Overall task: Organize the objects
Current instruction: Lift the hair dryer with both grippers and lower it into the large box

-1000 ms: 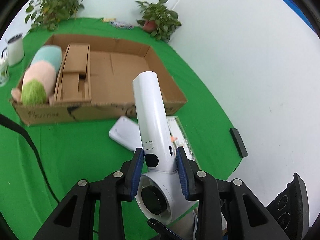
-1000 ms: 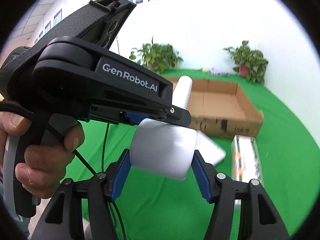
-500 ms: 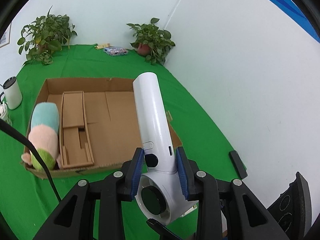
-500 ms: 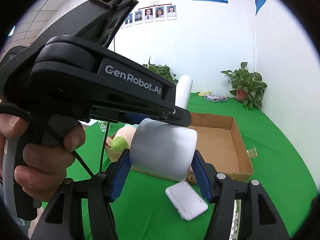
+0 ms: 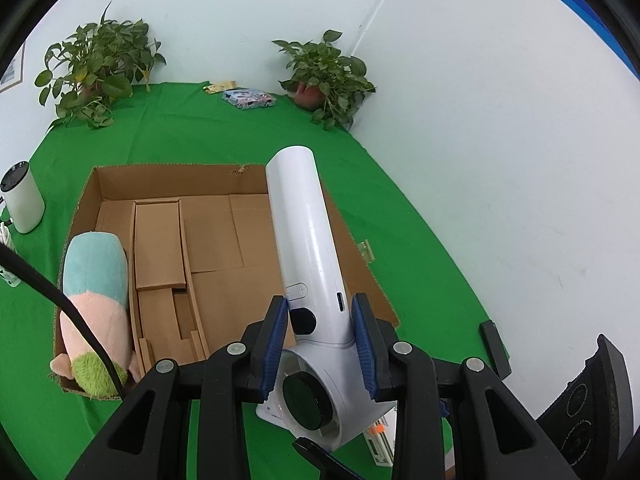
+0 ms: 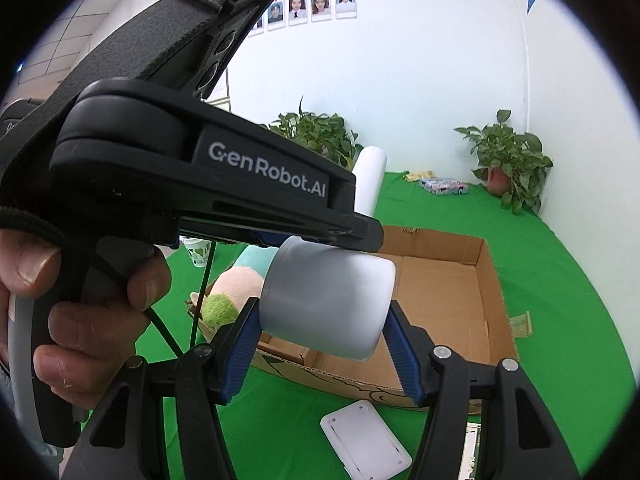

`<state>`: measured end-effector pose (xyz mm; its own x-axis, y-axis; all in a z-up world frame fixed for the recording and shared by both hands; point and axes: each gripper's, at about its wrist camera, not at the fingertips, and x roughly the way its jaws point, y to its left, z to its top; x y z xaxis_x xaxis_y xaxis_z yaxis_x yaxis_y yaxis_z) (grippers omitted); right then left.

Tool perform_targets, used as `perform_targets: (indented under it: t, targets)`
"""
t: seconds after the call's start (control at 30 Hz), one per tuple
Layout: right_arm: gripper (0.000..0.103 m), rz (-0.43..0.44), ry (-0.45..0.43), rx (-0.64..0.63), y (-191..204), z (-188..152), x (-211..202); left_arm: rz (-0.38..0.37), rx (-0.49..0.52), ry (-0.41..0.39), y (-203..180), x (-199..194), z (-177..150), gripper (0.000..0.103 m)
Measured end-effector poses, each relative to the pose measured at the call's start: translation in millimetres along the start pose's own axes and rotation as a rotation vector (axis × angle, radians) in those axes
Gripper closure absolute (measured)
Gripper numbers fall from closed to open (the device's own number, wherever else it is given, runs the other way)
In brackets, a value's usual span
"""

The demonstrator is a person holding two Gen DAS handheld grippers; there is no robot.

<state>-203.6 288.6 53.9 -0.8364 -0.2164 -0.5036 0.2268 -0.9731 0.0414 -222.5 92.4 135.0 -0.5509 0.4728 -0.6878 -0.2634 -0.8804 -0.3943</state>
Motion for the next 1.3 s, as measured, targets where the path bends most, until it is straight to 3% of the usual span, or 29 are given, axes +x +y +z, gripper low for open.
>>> perform_targets:
  t: [0.4, 0.73, 0.9, 0.97, 1.07, 1.3]
  targets:
    - [0.043, 0.032, 0.143, 0.015, -20.3, -8.8, 69.2, 0.059, -0.066, 0.093, 58.5, 94.8, 11.4, 0.073]
    - [0.043, 0.11, 0.26, 0.119, -41.6, -32.8, 120.3, 0.13, -0.096, 0.24, 95.4, 168.2, 0.1, 0.073]
    - [0.043, 0.159, 0.297, 0.175, -47.0, -44.5, 132.9, 0.171, -0.095, 0.303, 102.1, 187.3, -6.4, 0.073]
    - [0.043, 0.168, 0.314, 0.195, -50.9, -49.0, 137.5, 0.145, -0.125, 0.324, 105.6, 191.4, -10.2, 0.077]
    - [0.044, 0.155, 0.342, 0.21, -55.2, -55.6, 144.1, 0.118, -0.112, 0.329, 100.6, 192.2, -12.1, 0.077]
    - [0.044, 0.179, 0.357, 0.216, -52.8, -61.6, 145.7, 0.145, -0.133, 0.338, 98.2, 190.8, -16.4, 0.077]
